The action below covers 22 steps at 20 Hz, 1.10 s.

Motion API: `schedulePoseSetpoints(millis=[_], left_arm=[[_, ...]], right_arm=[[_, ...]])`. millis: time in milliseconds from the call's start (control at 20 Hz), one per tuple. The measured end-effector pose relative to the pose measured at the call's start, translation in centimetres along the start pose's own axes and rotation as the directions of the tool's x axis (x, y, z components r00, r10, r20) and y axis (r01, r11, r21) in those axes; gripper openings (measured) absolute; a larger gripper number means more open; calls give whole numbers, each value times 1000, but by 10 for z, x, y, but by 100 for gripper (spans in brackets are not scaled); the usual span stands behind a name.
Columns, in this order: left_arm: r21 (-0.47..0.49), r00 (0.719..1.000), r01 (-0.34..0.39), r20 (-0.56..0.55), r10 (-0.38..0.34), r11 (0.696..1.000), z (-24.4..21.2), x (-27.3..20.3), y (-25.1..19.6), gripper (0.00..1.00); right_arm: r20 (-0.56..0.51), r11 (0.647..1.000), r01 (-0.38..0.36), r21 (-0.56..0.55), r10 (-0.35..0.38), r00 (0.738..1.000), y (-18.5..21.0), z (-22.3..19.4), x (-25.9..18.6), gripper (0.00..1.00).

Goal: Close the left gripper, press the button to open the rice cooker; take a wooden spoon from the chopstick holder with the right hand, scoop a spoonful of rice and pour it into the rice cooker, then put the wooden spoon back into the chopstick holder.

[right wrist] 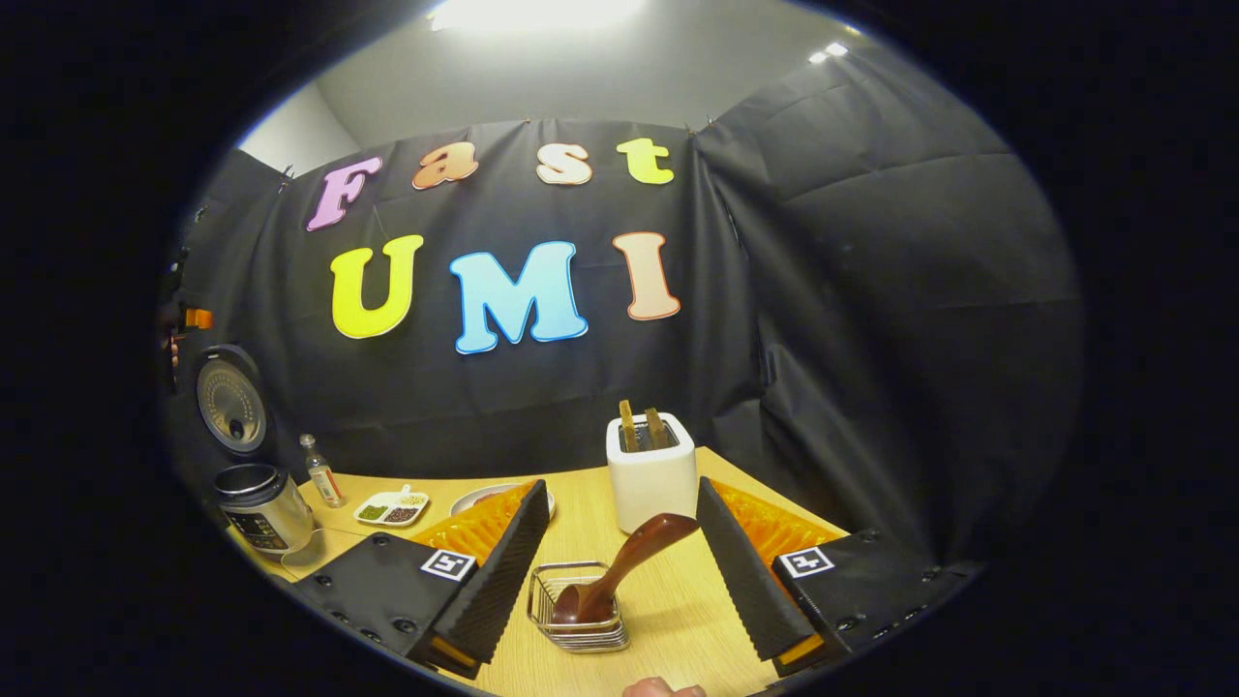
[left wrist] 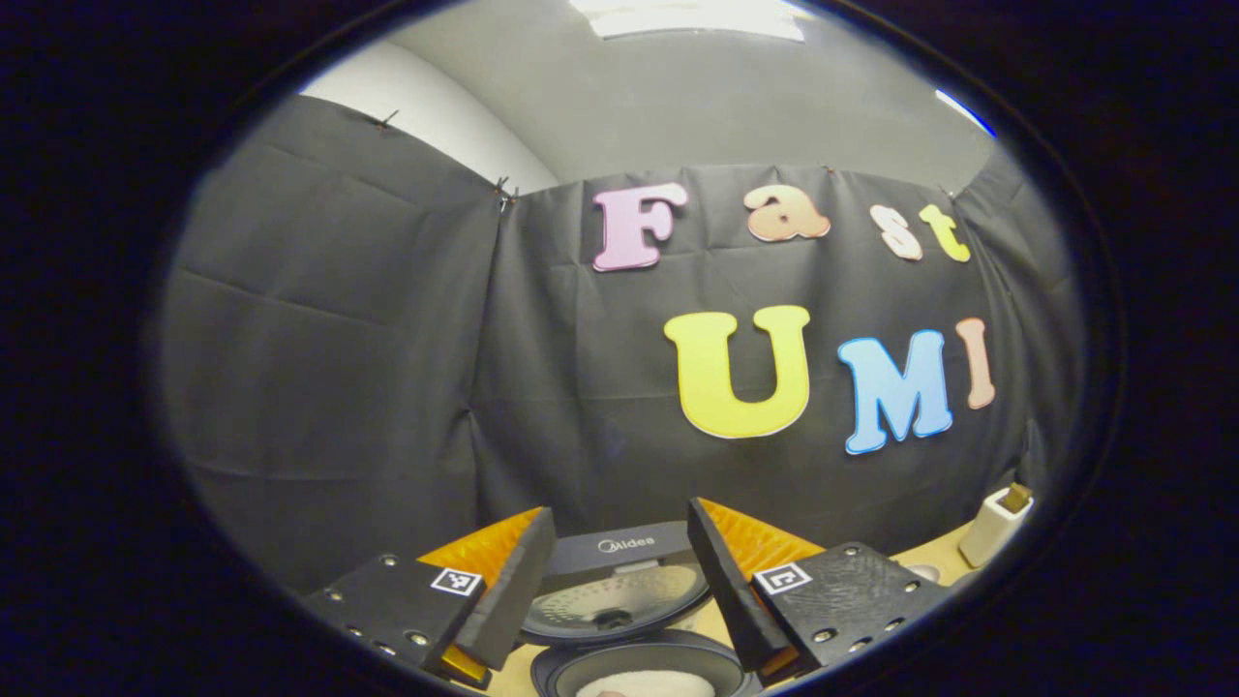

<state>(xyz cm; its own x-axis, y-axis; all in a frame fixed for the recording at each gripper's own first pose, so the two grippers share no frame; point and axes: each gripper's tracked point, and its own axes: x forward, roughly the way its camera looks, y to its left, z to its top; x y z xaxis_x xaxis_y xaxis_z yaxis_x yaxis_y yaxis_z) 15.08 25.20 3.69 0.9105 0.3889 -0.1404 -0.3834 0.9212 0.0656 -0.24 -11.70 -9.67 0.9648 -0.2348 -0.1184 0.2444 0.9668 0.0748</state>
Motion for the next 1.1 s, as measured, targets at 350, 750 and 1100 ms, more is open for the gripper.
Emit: schedulePoseSetpoints(millis=[350, 750, 1100], left_arm=[[43, 992, -59, -113, 63, 997, -13, 75, 12, 86], [-26, 977, -85, -200, 78, 996, -54, 88, 15, 89], [-44, 965, -32, -263, 19, 998, -81, 27, -17, 90]], right_arm=[[85, 994, -87, -66, 92, 992, 45, 17, -32, 98], [79, 989, -130, -73, 135, 988, 62, 6, -37, 98], [-22, 972, -232, -43, 232, 973, 96, -36, -40, 98]])
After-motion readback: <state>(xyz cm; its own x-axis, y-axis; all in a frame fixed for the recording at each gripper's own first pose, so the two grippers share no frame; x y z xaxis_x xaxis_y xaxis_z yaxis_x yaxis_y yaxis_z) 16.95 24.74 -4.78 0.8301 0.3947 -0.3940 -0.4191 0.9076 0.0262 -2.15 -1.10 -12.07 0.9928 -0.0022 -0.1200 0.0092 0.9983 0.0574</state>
